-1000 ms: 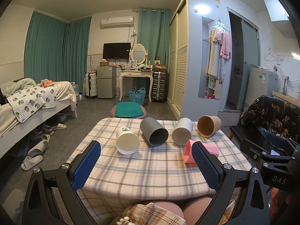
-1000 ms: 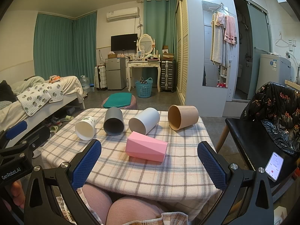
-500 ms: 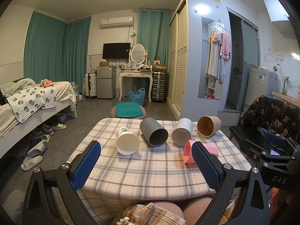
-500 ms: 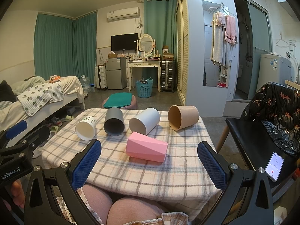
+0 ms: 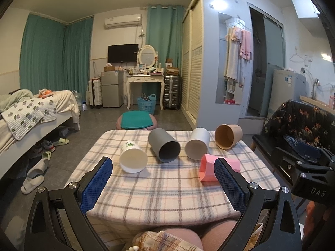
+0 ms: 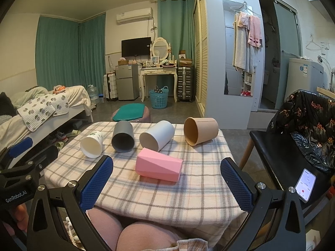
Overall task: Flip cup upside down
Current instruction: 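Reach the left tool to the tan paper cup and grasp it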
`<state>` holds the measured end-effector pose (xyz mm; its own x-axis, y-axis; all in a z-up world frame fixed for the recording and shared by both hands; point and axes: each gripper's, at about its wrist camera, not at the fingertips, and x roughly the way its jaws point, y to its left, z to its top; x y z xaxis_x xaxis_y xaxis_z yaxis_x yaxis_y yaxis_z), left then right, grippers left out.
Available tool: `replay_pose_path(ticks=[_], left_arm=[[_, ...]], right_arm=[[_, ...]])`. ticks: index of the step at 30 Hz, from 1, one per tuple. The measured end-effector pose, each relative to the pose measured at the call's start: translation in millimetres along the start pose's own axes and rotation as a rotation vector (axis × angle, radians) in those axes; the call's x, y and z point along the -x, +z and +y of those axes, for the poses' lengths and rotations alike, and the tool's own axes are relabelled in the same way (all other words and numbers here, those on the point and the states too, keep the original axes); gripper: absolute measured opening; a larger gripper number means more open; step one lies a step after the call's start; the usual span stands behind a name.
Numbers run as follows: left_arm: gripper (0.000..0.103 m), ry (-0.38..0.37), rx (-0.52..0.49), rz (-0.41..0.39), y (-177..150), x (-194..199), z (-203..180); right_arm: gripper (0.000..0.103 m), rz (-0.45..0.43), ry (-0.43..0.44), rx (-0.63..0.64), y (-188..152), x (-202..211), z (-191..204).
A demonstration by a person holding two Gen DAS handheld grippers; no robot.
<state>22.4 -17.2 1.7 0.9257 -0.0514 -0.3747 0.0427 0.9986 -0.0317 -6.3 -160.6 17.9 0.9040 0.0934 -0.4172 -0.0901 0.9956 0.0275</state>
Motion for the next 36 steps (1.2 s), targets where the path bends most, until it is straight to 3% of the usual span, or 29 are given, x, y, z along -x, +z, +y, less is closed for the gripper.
replay_pose_path(ticks=[9, 15, 24, 31, 36], left_arm=[[0.101, -0.151, -0.132, 0.078, 31.0, -51.9, -48.6], [0.101, -0.273, -0.231, 0.193, 54.1, -121.3, -102.7], [0.101, -0.351, -0.369, 0.302, 65.8, -222.0, -162.0], [0.101, -0.443, -0.561, 0.323, 67.3, -275.0, -208.2], [0.101, -0.475, -0.630, 0.407, 58.5, -313.2, -225.0]], right_arm=[[0.103, 0.042, -0.045, -0.034, 18.5, -23.0, -53.2], [0.103, 0.082, -0.107, -0.089, 27.5, -58.1, -108.5], [0.103, 0.156, -0.169, -0.199, 28.4, -128.3, -184.4], [0.103, 0.187, -0.163, -0.222, 22.5, -171.4, -209.6], [0.103, 0.206, -0.154, -0.234, 16.7, -193.1, -220.5]])
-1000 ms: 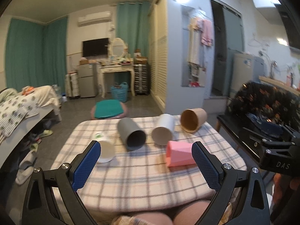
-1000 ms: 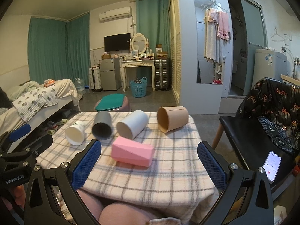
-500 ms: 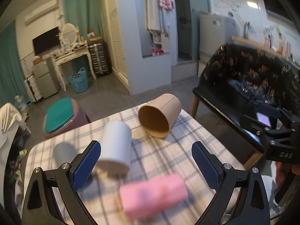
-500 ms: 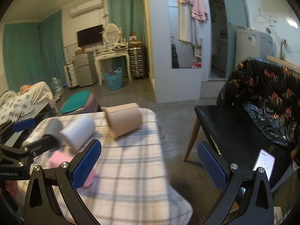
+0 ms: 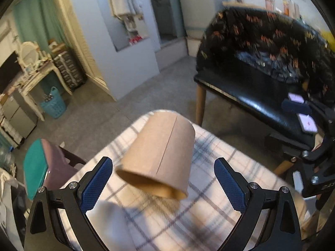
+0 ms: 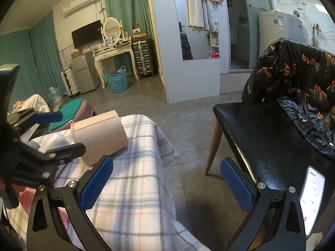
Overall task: Flip cup upside down
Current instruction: 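Reach the left tool to the tan paper cup and grasp it, then lift the tan cup with the left tool and rotate it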
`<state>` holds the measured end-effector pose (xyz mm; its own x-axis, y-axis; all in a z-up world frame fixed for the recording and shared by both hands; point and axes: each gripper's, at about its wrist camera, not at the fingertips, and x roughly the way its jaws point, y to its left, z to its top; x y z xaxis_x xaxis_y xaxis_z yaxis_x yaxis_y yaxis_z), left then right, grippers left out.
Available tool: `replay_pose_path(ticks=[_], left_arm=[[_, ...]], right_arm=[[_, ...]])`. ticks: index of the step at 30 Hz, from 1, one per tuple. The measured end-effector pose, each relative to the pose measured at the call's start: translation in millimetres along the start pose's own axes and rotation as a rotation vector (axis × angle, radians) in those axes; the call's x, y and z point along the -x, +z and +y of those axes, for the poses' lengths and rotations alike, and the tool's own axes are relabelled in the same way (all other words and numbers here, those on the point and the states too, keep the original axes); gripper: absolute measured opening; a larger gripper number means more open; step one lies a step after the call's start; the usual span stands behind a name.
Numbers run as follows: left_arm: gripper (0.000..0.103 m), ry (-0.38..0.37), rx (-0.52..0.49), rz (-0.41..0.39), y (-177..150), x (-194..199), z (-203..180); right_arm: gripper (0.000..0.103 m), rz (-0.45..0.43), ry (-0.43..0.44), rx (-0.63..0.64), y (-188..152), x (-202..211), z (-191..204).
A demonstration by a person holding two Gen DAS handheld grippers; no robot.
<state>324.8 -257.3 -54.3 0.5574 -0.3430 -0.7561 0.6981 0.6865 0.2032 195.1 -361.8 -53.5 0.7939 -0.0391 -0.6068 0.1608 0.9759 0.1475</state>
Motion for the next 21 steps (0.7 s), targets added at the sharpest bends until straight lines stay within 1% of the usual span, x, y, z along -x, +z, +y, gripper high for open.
replay_pose_path(ticks=[2, 4, 7, 9, 10, 12, 14, 17, 19, 21], left_arm=[[0.101, 0.012, -0.013, 0.033, 5.3, -11.1, 1.0], [0.101, -0.004, -0.008, 0.044, 9.7, -17.6, 3.7], [0.101, -0.010, 0.002, 0.130, 10.2, -34.6, 8.2], [0.101, -0.008, -0.015, 0.162, 7.6, -40.0, 7.1], [0.098, -0.003, -0.023, 0.169, 6.8, -41.3, 6.6], [0.098, -0.008, -0.019, 0.175, 6.0, -41.3, 8.3], [0.092, -0.016, -0.013, 0.172, 6.4, -39.5, 9.7], [0.091, -0.036, -0.013, 0.176, 7.0, -35.0, 10.3], [0.091, -0.017, -0.010, 0.155, 10.3, -27.4, 10.2], [0.090, -0.009, 0.019, 0.124, 15.7, -15.9, 14.5]], right_arm=[[0.103, 0.010, -0.001, -0.009, -0.7, -7.3, -3.3], [0.103, 0.021, 0.001, -0.022, -1.9, -13.4, -6.1], [0.103, 0.037, 0.007, -0.032, -5.0, -19.1, -7.6], [0.103, 0.041, 0.008, -0.037, -6.7, -20.9, -8.6], [0.103, 0.043, 0.013, -0.040, -7.4, -21.4, -8.9], [0.103, 0.048, 0.015, -0.044, -8.7, -22.4, -9.4], [0.103, 0.052, 0.018, -0.049, -9.8, -22.3, -9.8], [0.103, 0.049, 0.020, -0.055, -9.4, -18.9, -9.2], [0.103, 0.047, 0.020, -0.054, -8.8, -14.6, -7.8], [0.103, 0.040, 0.020, -0.052, -6.9, -9.0, -5.9]])
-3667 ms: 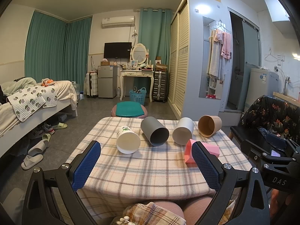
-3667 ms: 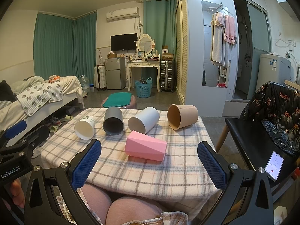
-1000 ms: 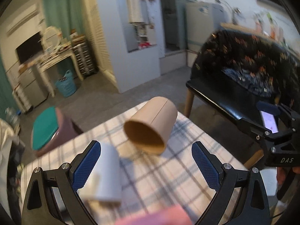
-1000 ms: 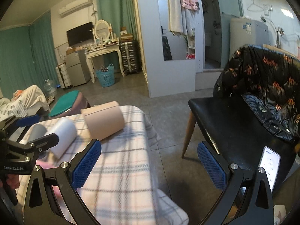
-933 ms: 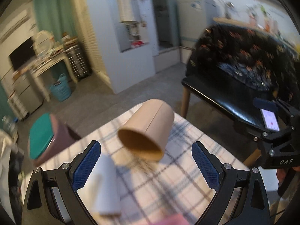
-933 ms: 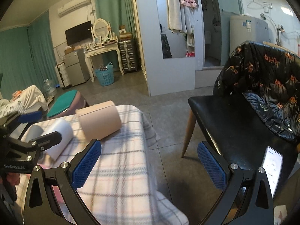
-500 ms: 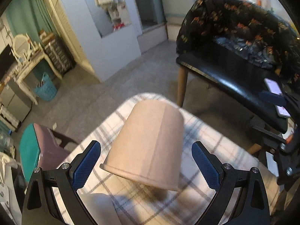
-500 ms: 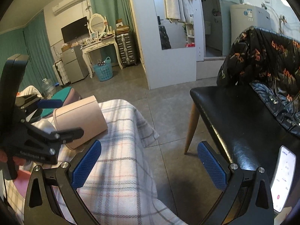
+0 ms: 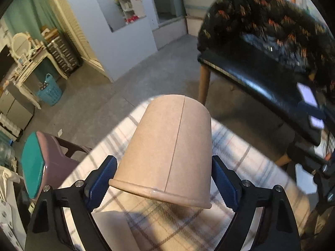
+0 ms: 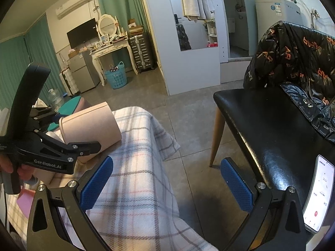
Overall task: Flip cup upside down
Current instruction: 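Lift the tan cup with the left tool and rotate it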
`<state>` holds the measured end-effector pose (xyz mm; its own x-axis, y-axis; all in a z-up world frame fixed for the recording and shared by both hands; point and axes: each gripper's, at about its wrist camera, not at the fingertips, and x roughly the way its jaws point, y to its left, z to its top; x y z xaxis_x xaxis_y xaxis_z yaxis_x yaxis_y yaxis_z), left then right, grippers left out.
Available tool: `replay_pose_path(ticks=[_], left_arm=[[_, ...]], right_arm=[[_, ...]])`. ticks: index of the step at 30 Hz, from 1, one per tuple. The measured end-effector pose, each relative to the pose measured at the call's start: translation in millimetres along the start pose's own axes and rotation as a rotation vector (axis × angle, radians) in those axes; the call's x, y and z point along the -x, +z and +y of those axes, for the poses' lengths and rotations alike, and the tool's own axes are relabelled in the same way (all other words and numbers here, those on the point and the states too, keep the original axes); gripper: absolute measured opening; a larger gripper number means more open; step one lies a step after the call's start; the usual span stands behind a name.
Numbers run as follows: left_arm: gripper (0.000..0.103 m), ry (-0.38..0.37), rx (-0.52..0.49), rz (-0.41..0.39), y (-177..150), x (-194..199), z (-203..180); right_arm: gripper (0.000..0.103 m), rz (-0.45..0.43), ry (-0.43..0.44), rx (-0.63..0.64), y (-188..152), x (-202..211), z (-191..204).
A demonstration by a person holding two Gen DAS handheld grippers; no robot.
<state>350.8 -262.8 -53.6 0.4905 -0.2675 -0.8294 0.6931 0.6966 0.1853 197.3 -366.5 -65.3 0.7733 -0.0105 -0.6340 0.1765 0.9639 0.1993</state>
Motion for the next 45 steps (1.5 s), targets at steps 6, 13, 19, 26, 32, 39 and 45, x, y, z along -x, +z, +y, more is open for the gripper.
replay_pose_path(ticks=[6, 13, 19, 26, 32, 39, 45], left_arm=[[0.090, 0.060, 0.059, -0.110, 1.4, 63.7, 10.8], [0.090, 0.177, 0.145, -0.161, -48.2, 141.5, 11.8], [0.090, 0.267, 0.278, -0.157, -111.3, 179.7, 16.8], [0.090, 0.322, 0.495, -0.141, -191.6, 188.3, 16.7], [0.090, 0.295, 0.614, -0.085, -241.3, 161.3, -1.4], [0.091, 0.267, 0.664, -0.060, -263.1, 139.2, -7.6], [0.093, 0.233, 0.651, -0.098, -267.6, 141.8, -6.5]], right_arm=[[0.103, -0.044, -0.003, 0.009, 8.9, 31.0, 9.3], [0.103, -0.108, 0.005, 0.043, 12.4, 82.2, 31.6], [0.103, -0.130, 0.034, 0.077, -2.2, 115.6, 58.7], [0.103, -0.119, 0.071, 0.153, -34.6, 143.0, 104.6], [0.103, -0.099, 0.064, 0.197, -53.7, 151.6, 128.5], [0.103, -0.076, 0.030, 0.232, -61.2, 148.1, 139.6], [0.103, -0.045, 0.023, 0.247, -65.0, 135.5, 145.5]])
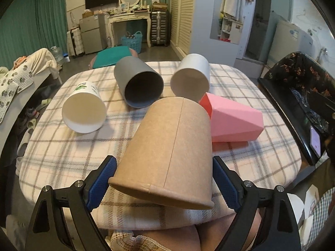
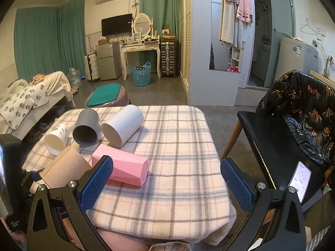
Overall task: Flip cup upside down
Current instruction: 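Lift the tan cup with the left tool and rotate it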
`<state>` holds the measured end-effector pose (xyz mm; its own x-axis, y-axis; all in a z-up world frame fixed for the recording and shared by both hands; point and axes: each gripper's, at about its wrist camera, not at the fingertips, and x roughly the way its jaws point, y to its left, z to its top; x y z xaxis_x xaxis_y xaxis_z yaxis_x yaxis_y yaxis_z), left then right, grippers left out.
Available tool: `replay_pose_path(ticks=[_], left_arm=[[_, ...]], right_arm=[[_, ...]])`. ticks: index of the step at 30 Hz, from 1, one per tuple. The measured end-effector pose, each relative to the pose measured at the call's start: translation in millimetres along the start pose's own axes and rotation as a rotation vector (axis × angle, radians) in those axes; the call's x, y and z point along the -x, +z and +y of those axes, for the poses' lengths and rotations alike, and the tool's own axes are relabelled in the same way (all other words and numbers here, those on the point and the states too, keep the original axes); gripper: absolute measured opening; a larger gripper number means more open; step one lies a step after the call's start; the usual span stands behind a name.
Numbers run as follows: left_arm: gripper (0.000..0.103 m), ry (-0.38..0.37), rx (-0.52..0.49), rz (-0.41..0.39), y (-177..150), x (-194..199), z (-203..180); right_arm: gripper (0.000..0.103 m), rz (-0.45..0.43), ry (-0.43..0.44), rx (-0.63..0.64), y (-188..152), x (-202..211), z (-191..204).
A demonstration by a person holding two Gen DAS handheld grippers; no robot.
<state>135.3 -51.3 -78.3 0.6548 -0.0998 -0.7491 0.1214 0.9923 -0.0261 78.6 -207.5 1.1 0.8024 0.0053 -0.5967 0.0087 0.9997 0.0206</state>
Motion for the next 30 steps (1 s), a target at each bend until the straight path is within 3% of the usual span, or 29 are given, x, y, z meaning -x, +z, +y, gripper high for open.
replay_pose_path(ticks=[5, 14, 21, 30], left_arm=[[0.094, -0.003, 0.014, 0.013, 2.4, 4.8, 3.3], [0.094, -0.020, 0.010, -0.045, 3.0, 26.1, 9.1], [0.094, -0.036, 0.028, -0.011, -6.2, 19.7, 16.3], [0.094, -0.074, 0.035, -0.128, 5.6, 52.3, 24.5]], right_arm=[[0.103, 0.012, 0.012, 0.002, 1.0, -5.0, 7.2], [0.103, 0.008, 0.021, 0.023, 4.0, 1.2, 20.2], [0.103, 0.006, 0.012, 0.059, 4.4, 6.5, 33.7], [0.103, 0.005, 0.019, 0.076, 7.4, 9.3, 43.2]])
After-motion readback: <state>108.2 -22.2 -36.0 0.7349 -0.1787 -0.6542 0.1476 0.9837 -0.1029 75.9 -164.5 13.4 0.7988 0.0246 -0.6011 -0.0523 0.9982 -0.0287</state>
